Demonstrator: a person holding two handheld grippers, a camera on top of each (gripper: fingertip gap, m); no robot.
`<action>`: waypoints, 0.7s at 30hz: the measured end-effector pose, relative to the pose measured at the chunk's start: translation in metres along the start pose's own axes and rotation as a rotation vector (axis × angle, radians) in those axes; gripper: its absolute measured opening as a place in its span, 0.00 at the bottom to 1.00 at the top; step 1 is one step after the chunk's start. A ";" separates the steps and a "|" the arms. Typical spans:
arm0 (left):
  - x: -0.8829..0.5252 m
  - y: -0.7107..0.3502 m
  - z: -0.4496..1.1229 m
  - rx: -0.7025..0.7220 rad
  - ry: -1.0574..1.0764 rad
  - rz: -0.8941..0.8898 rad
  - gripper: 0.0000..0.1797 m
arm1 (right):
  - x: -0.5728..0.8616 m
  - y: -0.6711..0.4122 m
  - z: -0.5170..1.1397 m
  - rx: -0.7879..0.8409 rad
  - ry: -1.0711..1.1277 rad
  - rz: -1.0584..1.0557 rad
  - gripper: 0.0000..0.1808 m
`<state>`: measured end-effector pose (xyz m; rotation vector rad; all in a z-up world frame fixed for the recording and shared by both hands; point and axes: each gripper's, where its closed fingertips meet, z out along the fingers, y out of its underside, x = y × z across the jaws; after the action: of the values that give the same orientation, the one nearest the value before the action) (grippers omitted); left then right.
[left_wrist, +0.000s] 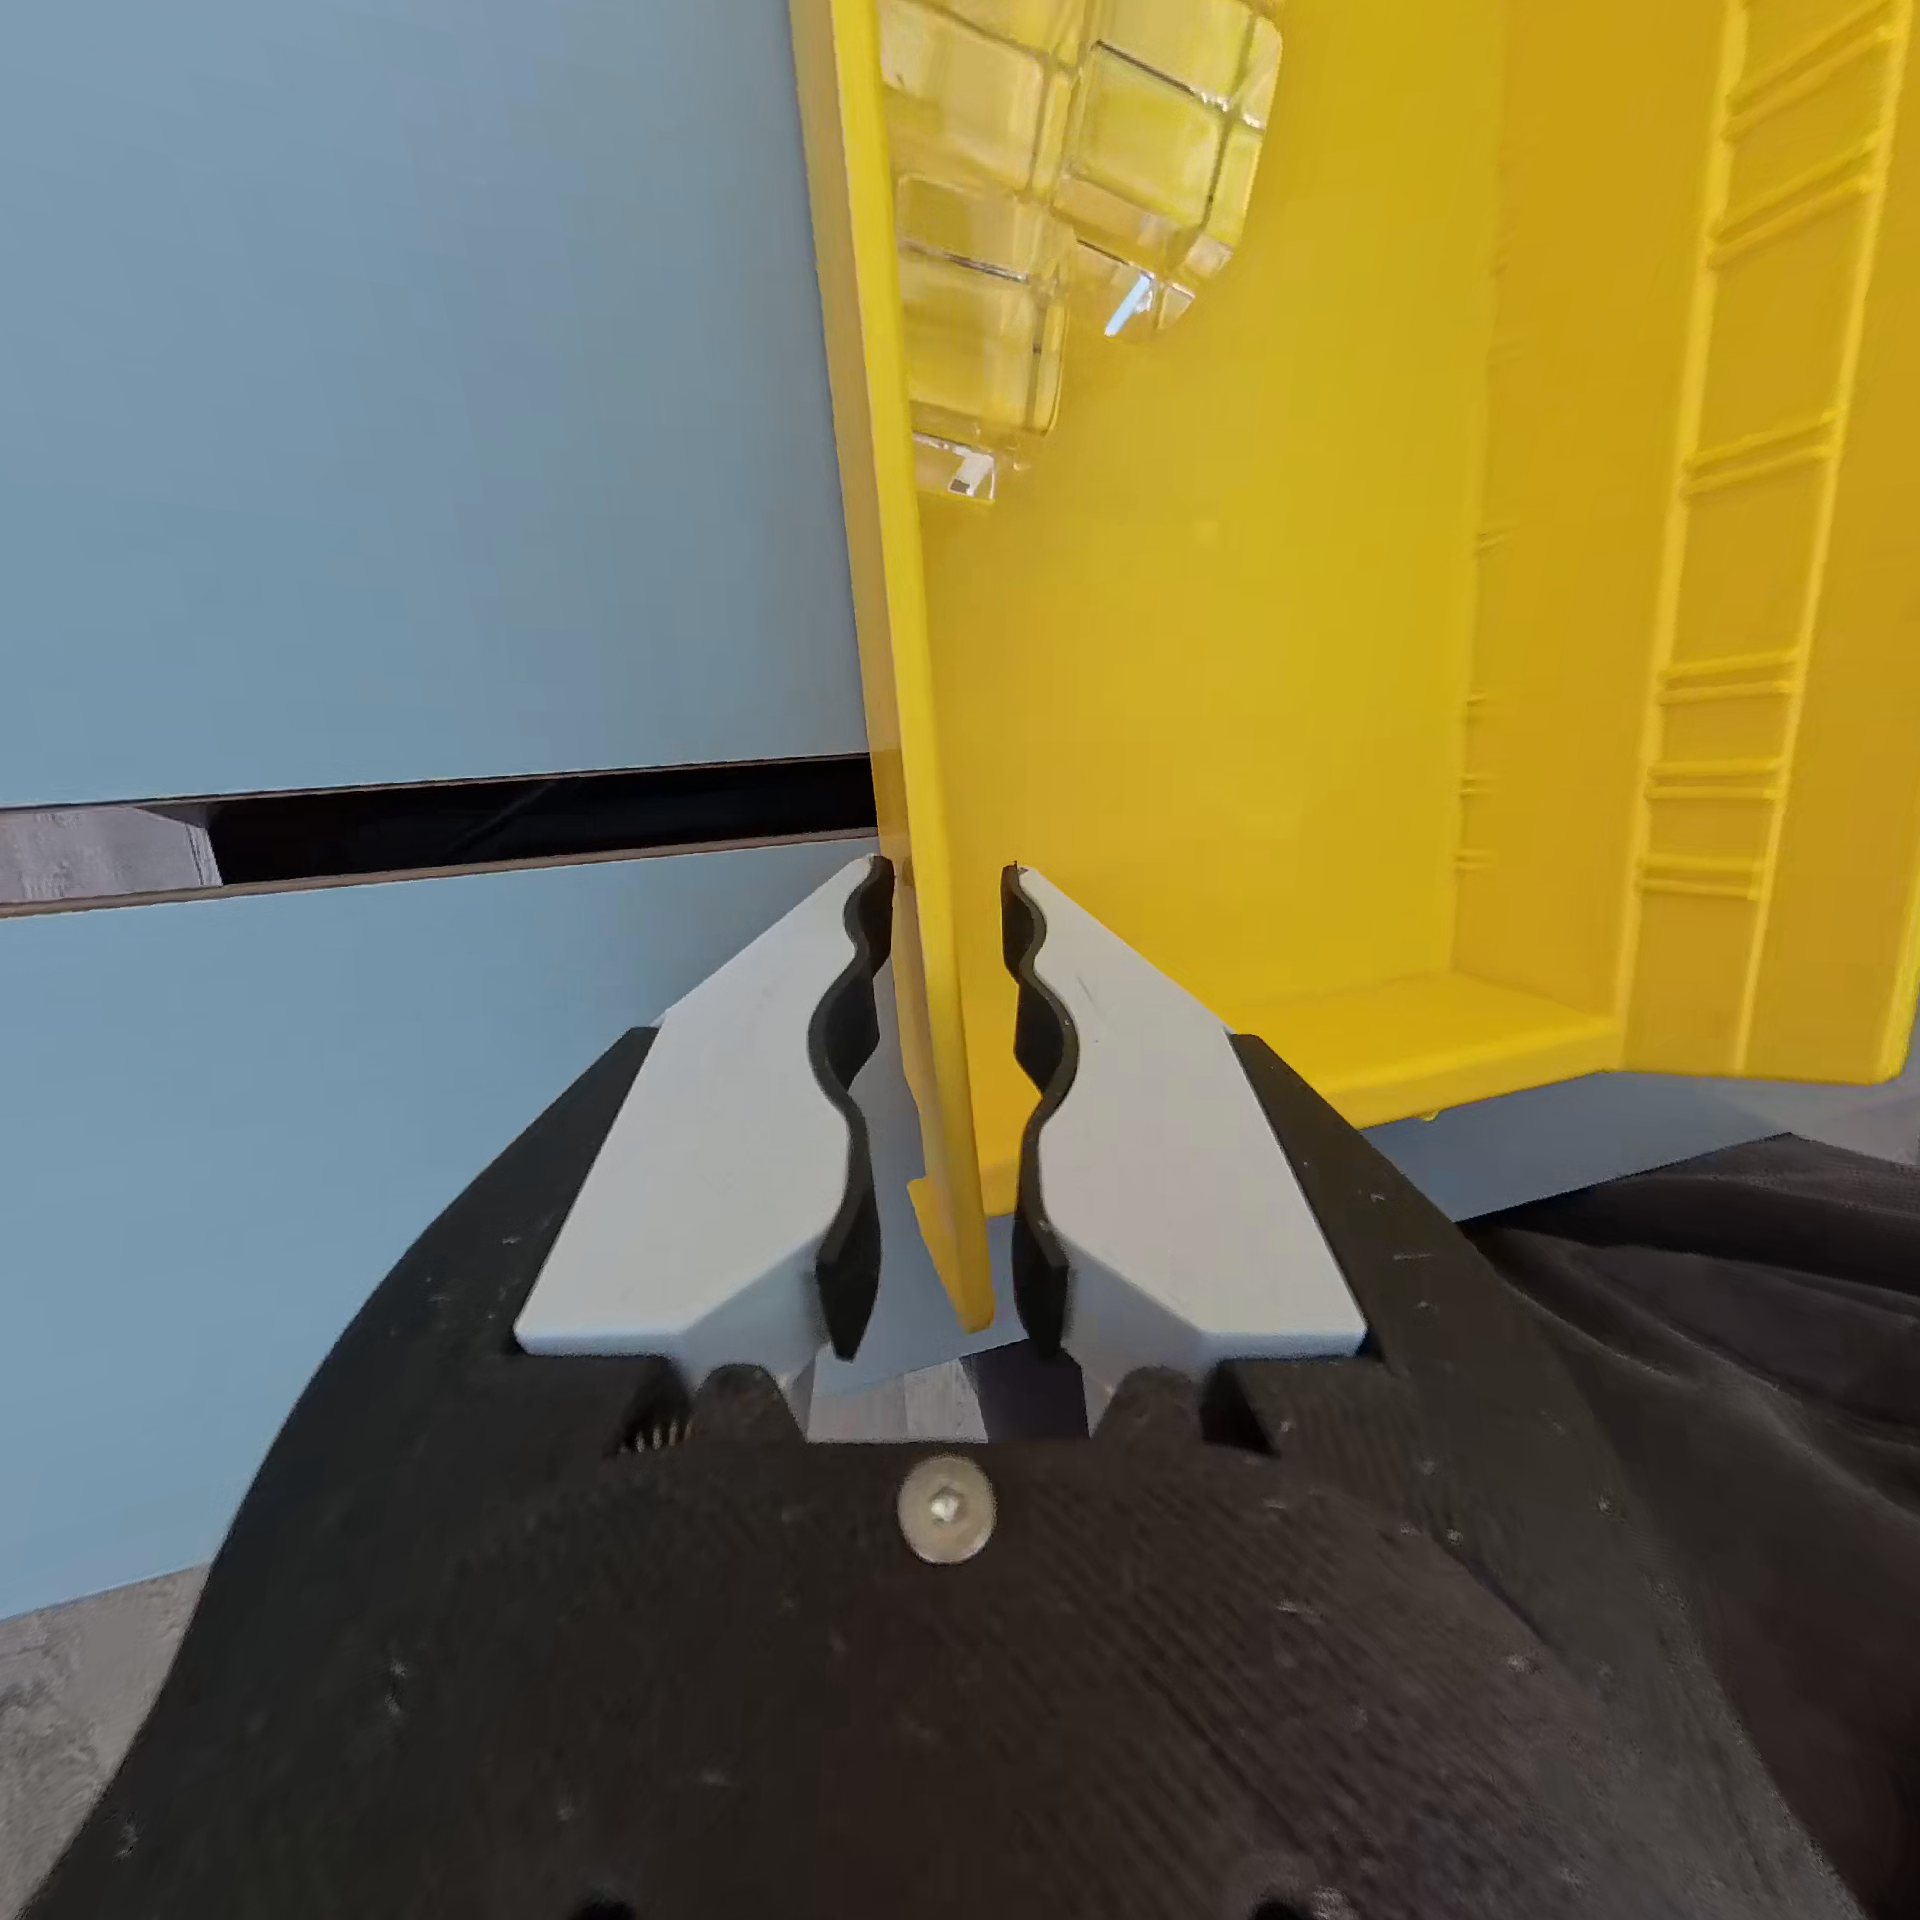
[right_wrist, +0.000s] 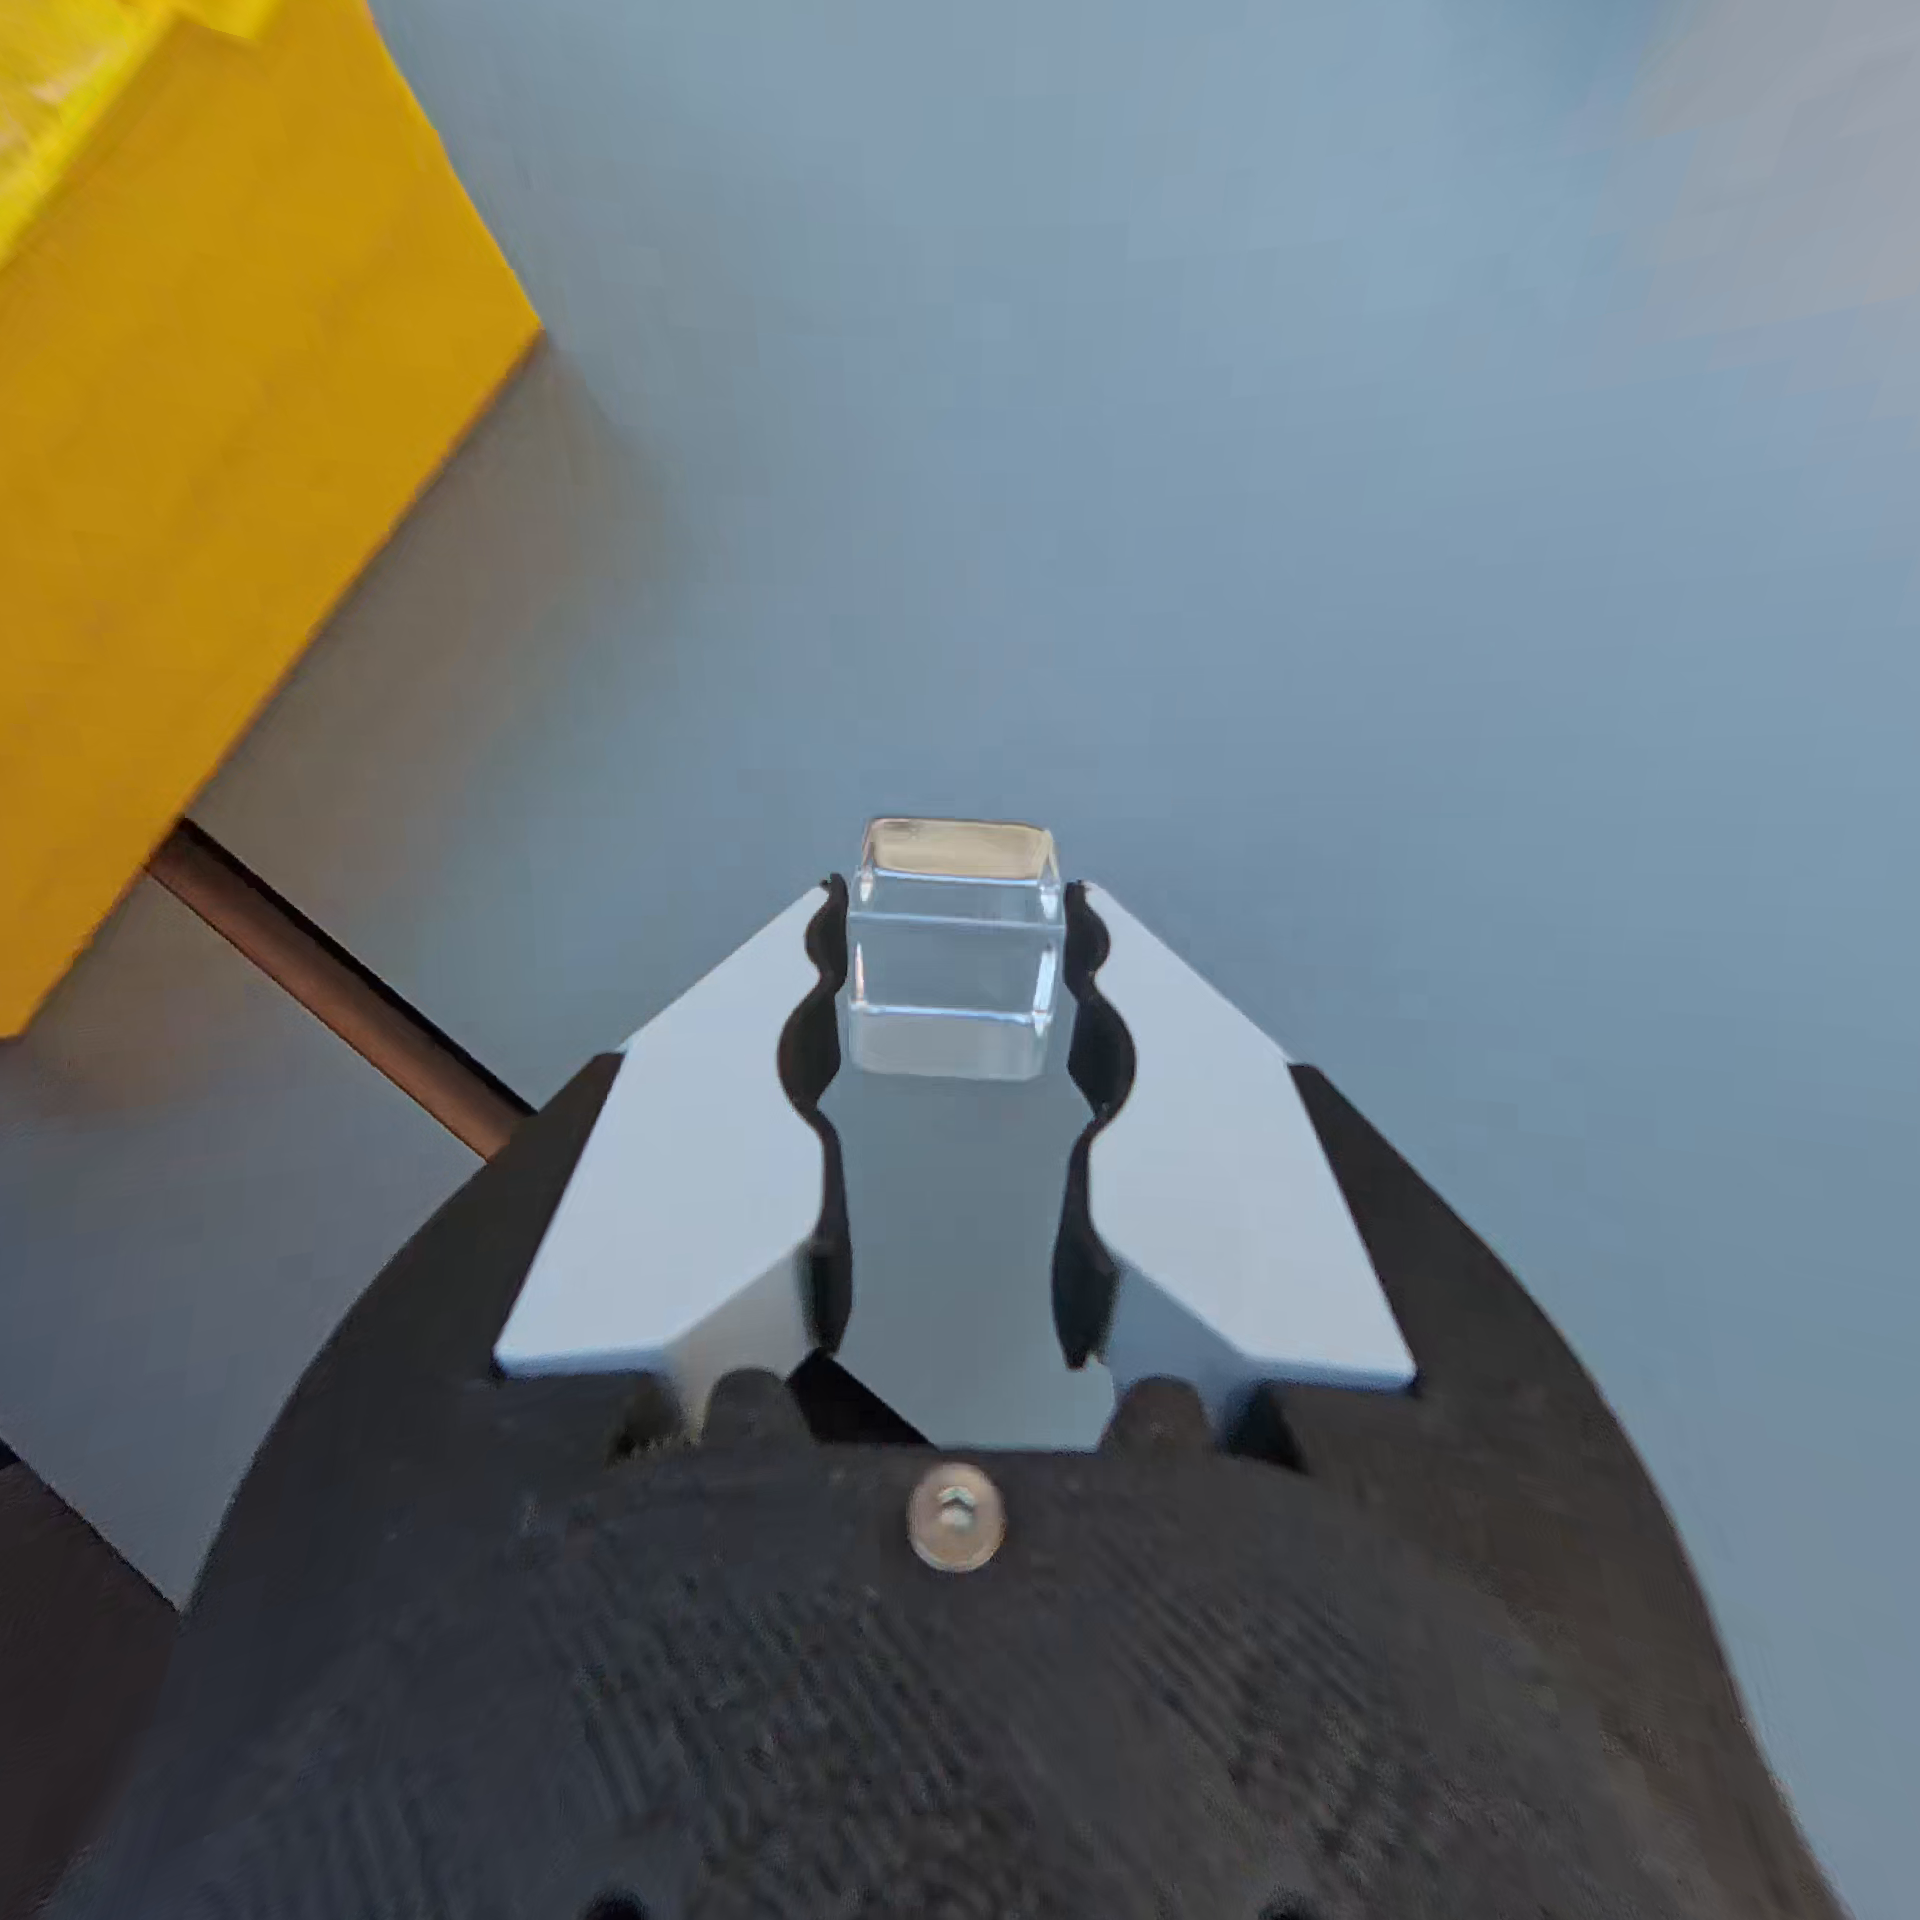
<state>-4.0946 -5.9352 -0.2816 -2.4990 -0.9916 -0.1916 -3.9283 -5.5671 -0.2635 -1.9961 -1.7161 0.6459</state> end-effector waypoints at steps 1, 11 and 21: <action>-0.001 -0.002 -0.003 0.011 -0.015 -0.027 0.11 | 0.010 0.019 0.004 -0.026 -0.009 0.033 0.22; 0.009 0.000 -0.027 0.026 -0.245 -0.084 0.16 | 0.056 0.060 0.012 0.045 0.079 0.039 0.22; 0.013 0.004 -0.037 0.042 -0.347 -0.130 0.17 | 0.062 0.082 0.003 0.020 0.003 0.150 0.41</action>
<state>-4.0815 -5.9464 -0.2464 -2.4798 -1.2798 0.2302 -3.8573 -5.5172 -0.3198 -2.1252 -1.5622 0.7066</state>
